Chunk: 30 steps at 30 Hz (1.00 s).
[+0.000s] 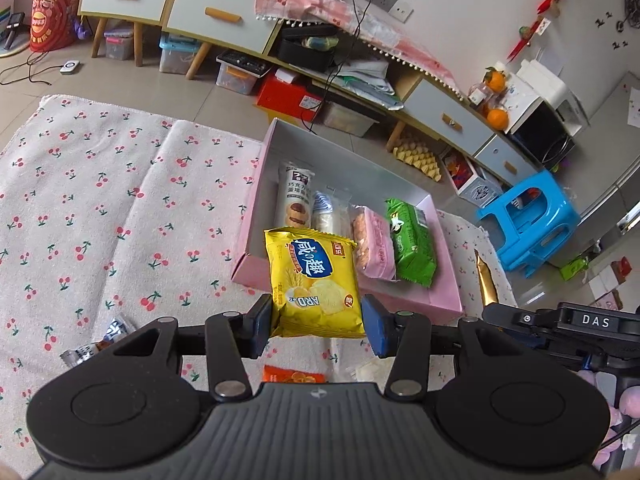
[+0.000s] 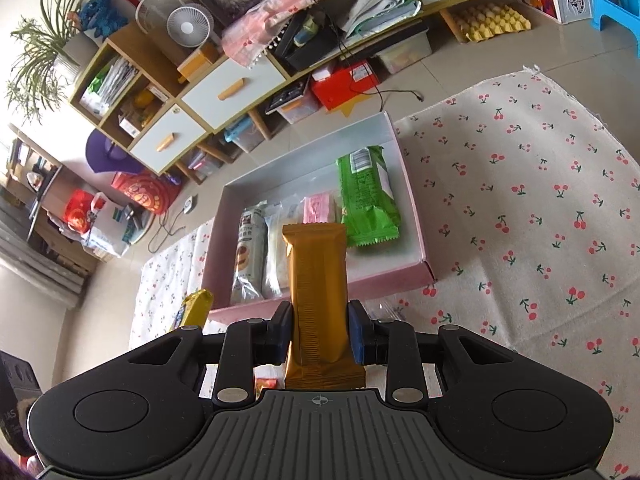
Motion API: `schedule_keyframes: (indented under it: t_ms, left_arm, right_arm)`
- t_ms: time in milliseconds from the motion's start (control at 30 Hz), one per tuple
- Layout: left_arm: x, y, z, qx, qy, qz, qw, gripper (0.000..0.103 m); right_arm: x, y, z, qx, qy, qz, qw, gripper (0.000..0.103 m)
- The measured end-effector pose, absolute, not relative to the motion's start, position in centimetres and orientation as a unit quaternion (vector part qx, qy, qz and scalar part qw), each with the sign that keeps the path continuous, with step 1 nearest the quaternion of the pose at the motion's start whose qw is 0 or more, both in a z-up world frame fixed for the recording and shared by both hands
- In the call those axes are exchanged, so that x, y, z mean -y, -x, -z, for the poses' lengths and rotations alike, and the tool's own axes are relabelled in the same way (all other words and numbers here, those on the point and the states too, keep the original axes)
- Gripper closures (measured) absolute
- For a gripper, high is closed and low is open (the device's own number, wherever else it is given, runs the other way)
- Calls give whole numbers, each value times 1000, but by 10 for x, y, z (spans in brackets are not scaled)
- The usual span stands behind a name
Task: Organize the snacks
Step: 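Carry the yellow chips bag and gold bar over the pink box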
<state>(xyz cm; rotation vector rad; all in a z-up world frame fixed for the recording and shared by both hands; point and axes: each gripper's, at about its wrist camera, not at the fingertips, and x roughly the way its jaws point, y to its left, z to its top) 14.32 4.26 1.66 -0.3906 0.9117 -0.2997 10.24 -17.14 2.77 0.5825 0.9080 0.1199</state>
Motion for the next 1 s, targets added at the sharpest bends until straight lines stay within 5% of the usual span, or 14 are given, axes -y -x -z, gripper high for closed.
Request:
schedule_keyframes:
  t_ms: [533, 1000]
  left_arm:
    - [-4, -169, 4, -369, 185, 127, 902, 59]
    - [6, -164, 3, -356, 129, 115, 918, 47]
  right_arm:
    - [188, -143, 9, -402, -376, 2, 835, 75]
    - [177, -160, 12, -368, -292, 15, 883, 75]
